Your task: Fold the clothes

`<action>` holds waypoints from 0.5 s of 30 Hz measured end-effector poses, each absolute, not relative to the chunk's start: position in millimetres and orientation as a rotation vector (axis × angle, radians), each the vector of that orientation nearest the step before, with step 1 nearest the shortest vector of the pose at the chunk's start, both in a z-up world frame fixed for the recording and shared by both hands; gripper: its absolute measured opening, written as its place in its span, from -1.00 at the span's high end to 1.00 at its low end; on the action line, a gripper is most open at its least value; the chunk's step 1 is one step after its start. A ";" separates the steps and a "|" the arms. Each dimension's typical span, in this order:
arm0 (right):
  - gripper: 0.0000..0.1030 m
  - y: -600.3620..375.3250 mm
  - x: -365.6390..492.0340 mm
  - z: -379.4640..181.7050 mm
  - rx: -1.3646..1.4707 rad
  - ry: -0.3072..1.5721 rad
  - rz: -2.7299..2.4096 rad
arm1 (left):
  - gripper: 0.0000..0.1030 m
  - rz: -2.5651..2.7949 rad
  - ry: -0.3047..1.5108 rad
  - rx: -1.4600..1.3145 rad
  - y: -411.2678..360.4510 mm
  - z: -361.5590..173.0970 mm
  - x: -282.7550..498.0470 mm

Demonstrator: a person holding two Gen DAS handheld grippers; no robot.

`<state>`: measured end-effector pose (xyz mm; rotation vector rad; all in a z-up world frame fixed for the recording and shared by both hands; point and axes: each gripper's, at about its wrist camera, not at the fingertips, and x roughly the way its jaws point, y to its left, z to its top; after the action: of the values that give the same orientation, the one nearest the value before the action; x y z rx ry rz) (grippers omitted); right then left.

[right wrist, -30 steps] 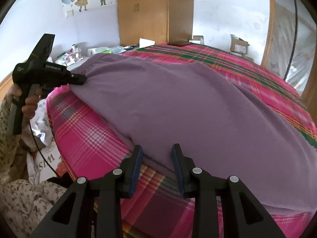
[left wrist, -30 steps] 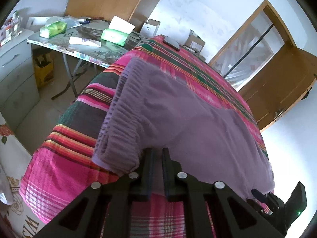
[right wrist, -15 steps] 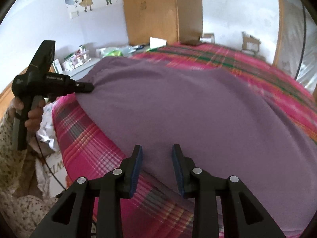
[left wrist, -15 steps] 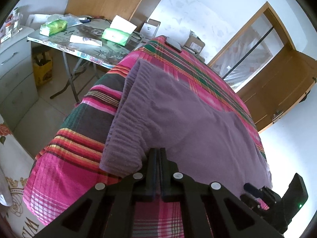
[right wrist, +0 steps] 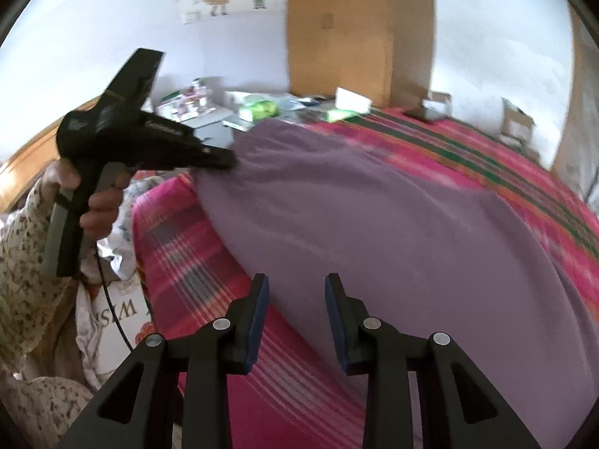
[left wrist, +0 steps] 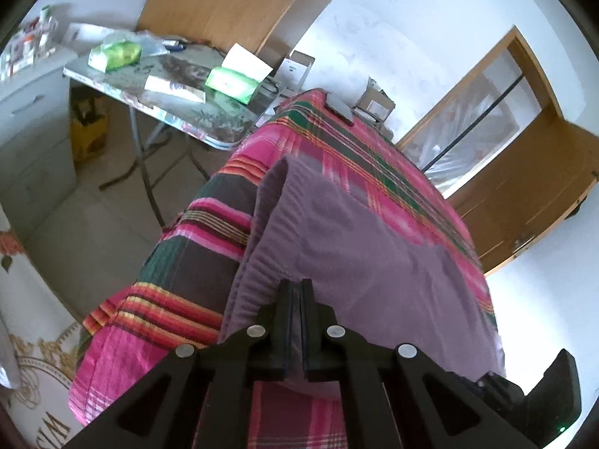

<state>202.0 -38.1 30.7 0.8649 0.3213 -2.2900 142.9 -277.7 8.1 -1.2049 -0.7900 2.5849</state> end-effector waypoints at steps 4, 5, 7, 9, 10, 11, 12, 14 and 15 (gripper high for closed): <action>0.36 -57.4 196.7 34.5 0.828 0.336 -2.249 | 0.94 2.596 -0.791 -1.196 -278.8 9.8 145.2; 0.36 -61.4 194.4 35.0 0.826 0.332 -2.241 | 0.92 2.608 -0.788 -1.190 -279.3 11.6 146.5; 0.36 -73.4 187.9 34.4 0.829 0.322 -2.222 | 0.81 2.640 -0.783 -1.173 -281.9 16.4 149.7; 0.36 -85.2 183.3 31.6 0.836 0.336 -2.210 | 0.72 2.658 -0.792 -1.157 -287.2 20.1 152.4; 0.36 -90.8 181.4 30.4 0.839 0.343 -2.204 | 0.68 2.658 -0.796 -1.156 -289.8 20.6 152.9; 0.36 -95.8 180.6 29.7 0.840 0.350 -2.201 | 0.62 2.660 -0.805 -1.163 -293.2 20.2 153.7; 0.36 -101.0 179.9 29.3 0.837 0.356 -2.197 | 0.58 2.656 -0.819 -1.173 -296.7 18.5 154.0; 0.35 -110.6 180.7 30.8 0.804 0.372 -2.196 | 0.53 2.641 -0.852 -1.193 -303.6 14.3 154.2; 0.34 -116.8 181.8 32.2 0.781 0.388 -2.195 | 0.52 2.631 -0.866 -1.209 -306.6 11.7 153.9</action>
<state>181.8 -116.8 32.2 0.7810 0.3884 -2.1950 153.9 -306.6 11.7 -1.2087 -0.8664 2.6311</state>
